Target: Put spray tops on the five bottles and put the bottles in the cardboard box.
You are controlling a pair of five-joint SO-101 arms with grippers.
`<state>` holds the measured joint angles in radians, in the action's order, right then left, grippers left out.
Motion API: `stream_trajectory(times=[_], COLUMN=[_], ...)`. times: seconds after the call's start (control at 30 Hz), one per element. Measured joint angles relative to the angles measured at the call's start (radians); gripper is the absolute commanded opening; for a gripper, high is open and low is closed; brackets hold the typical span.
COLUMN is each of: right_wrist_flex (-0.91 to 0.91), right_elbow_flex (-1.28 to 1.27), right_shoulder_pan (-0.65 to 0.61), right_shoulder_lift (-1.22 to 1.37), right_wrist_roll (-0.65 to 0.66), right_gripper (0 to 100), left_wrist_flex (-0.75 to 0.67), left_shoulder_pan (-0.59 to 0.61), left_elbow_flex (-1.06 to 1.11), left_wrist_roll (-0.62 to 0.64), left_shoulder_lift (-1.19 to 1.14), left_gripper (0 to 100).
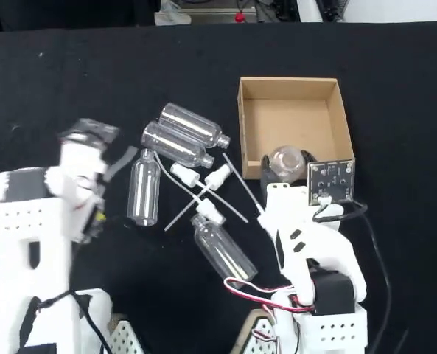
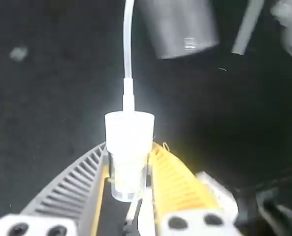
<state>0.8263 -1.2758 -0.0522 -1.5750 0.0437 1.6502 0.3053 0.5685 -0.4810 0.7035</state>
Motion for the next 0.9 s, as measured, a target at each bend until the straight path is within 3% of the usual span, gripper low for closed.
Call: stream_trajectory(times=[0.2,0.43,0.57,0.7,0.9], right_wrist_flex=[0.000,0.000,0.000,0.000,0.000], right_elbow_flex=[0.000,-0.003,-0.003,-0.003,-0.003], right_shoulder_pan=[0.000,0.000,0.000,0.000,0.000], right_shoulder_lift=[0.000,0.000,0.000,-0.003,-0.008], right_wrist_roll=[0.000,0.000,0.000,0.000,0.000], right_gripper=[2.8,2.8,2.8,2.8,2.8], left_wrist_flex=[-0.281,-0.546,-0.647,-0.664,-0.666], left_shoulder_pan=[0.304,0.531,0.671,0.709,0.721], left_elbow_flex=[0.164,0.396,0.413,0.445,0.471], left_wrist_roll=[0.000,0.000,0.000,0.000,0.000], left_shoulder_lift=[-0.002,-0.006,-0.008,-0.008,-0.008], left_gripper=[5,5,15,28,26])
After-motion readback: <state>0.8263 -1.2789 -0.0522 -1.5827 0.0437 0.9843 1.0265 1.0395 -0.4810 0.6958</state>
